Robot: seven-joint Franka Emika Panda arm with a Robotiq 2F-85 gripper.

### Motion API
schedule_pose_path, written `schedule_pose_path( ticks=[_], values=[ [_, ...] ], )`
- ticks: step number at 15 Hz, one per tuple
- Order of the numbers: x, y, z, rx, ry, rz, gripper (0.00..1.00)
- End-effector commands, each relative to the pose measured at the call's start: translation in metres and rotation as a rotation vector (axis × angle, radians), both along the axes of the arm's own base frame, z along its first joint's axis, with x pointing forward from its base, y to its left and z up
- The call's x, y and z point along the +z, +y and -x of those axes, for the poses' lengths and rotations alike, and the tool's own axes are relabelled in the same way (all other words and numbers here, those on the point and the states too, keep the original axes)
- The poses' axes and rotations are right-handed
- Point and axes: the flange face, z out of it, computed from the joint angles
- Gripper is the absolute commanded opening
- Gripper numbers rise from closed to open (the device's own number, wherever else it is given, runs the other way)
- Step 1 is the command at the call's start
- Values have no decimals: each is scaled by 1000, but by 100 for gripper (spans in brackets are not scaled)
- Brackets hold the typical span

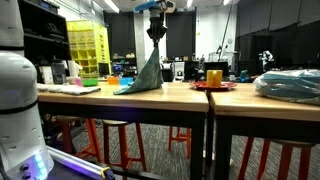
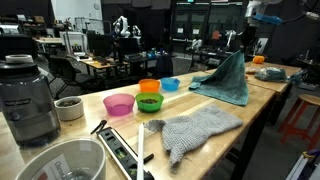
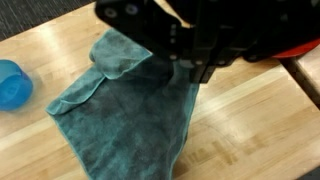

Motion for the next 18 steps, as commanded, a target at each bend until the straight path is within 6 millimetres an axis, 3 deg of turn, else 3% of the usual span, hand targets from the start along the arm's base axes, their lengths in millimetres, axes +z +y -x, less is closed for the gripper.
schedule_pose_path(
  ticks=[1,7,14,18],
  values=[
    [1,-1,0,0,1,-1,2],
    [-4,-9,-2,-24,-4,10,0],
    [-13,-59,-16,-130,-22,46,0],
    [-29,-80,-20,-160,13,52,0]
  ],
)
